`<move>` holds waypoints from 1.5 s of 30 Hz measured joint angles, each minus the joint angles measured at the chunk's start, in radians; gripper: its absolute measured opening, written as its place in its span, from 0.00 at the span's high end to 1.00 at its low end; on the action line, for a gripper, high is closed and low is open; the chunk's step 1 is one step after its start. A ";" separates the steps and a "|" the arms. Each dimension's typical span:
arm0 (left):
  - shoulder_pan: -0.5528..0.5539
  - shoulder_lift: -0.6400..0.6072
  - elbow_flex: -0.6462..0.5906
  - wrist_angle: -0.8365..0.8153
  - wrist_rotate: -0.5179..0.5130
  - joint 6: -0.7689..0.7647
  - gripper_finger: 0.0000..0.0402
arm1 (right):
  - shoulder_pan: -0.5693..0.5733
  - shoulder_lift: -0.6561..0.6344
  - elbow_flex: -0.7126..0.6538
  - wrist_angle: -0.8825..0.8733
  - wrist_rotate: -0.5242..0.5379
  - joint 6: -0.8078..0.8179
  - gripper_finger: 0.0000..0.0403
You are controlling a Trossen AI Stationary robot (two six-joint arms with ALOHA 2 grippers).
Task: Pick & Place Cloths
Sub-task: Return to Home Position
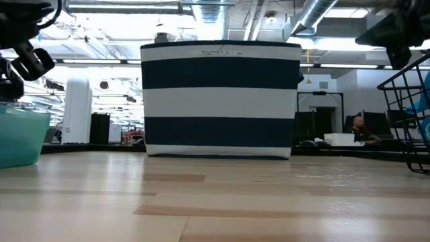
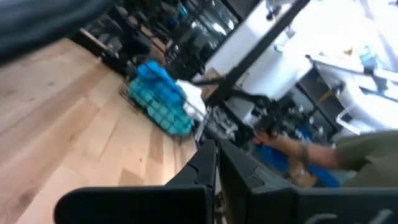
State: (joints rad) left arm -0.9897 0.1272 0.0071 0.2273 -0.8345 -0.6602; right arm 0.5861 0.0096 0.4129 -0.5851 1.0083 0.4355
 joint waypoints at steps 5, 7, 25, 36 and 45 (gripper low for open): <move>0.000 0.000 0.000 -0.097 0.088 0.006 1.00 | 0.000 0.003 -0.027 -0.002 0.040 0.065 1.00; 0.000 0.006 0.000 -0.124 0.126 0.046 1.00 | 0.000 0.002 -0.027 -0.026 0.042 0.147 1.00; 0.000 0.033 0.000 -0.128 0.155 0.080 1.00 | 0.000 0.002 -0.027 -0.062 0.014 0.299 1.00; 0.000 0.033 0.000 -0.121 0.155 0.080 1.00 | 0.000 0.002 -0.027 -0.062 0.014 0.299 1.00; 0.000 0.033 0.000 -0.115 0.155 0.079 1.00 | 0.000 0.002 -0.027 -0.062 0.014 0.299 1.00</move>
State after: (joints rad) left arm -0.9897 0.1597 0.0071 0.1126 -0.6796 -0.5808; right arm 0.5858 0.0116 0.3855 -0.6468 1.0222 0.7345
